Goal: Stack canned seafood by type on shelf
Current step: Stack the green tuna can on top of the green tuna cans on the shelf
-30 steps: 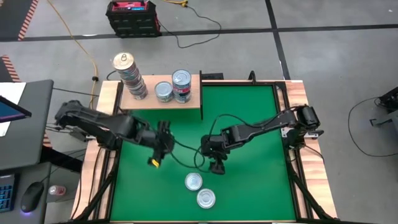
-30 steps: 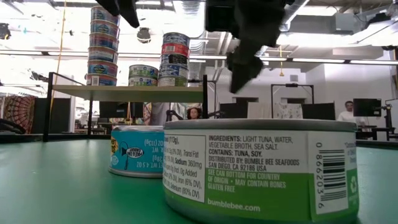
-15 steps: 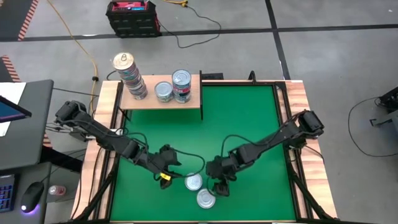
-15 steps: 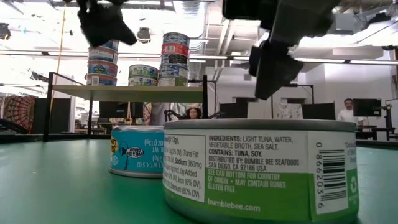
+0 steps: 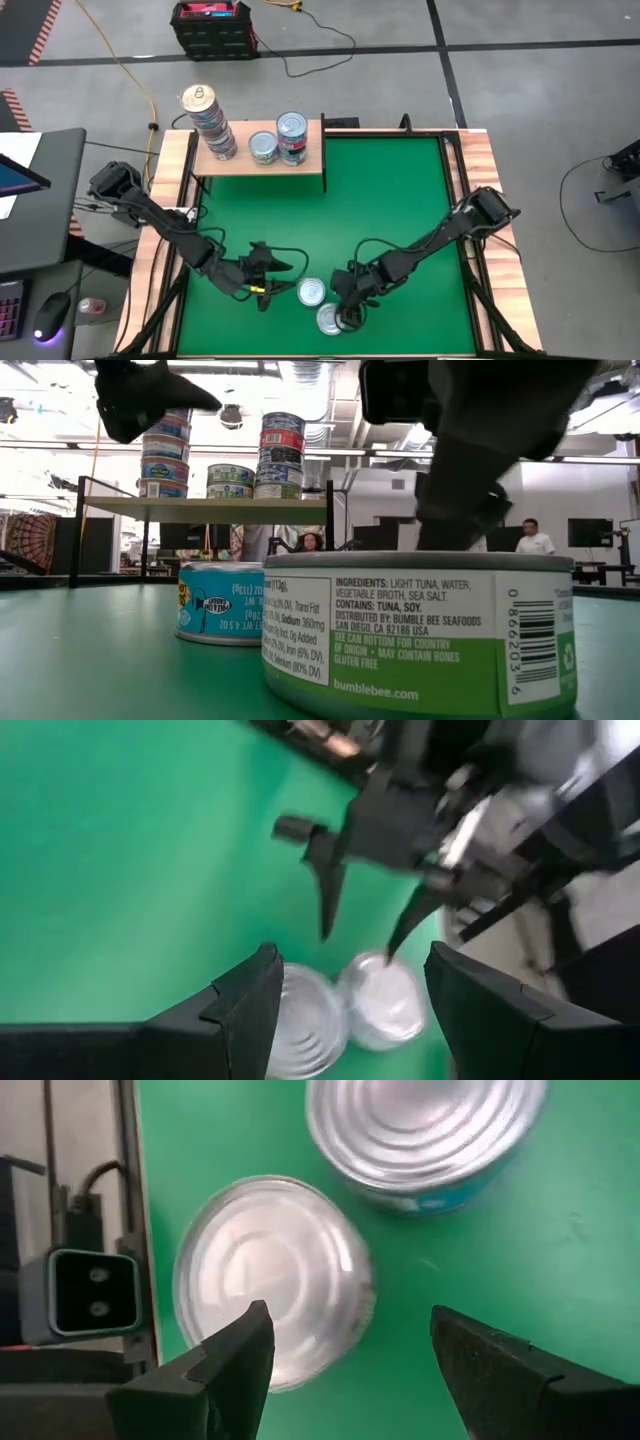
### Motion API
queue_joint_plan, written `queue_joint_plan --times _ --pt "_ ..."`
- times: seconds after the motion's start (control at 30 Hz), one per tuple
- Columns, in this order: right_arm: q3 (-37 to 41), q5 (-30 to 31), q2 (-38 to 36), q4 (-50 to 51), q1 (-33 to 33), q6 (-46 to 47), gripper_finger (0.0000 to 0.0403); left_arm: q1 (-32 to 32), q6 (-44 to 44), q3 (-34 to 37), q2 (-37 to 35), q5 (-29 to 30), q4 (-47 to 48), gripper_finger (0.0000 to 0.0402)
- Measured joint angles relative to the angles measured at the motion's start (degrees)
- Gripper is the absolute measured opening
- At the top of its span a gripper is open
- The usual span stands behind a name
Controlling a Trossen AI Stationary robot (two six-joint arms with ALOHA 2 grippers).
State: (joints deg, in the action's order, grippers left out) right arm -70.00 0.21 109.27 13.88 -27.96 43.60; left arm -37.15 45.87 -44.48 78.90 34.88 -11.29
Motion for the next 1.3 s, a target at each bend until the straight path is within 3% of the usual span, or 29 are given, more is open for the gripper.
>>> queue_joint_plan --times 0.27,0.7,1.07,1.3 --pt "-0.13 3.21 0.73 1.37 -0.43 1.14 0.029 -1.94 3.3 1.54 0.02 3.4 -2.18 0.0233" --pt "0.6 2.54 1.46 5.79 0.36 1.23 0.029 -1.85 2.84 1.54 -0.09 5.03 -2.81 0.0233" --pt "0.81 2.51 1.17 19.11 7.66 -1.31 0.0289 -1.83 1.44 1.54 -0.1 5.21 -3.15 0.0233" --pt "0.45 3.18 -6.98 31.56 12.57 -5.53 0.029 -1.8 3.5 1.45 -0.31 1.95 -5.11 0.0233"
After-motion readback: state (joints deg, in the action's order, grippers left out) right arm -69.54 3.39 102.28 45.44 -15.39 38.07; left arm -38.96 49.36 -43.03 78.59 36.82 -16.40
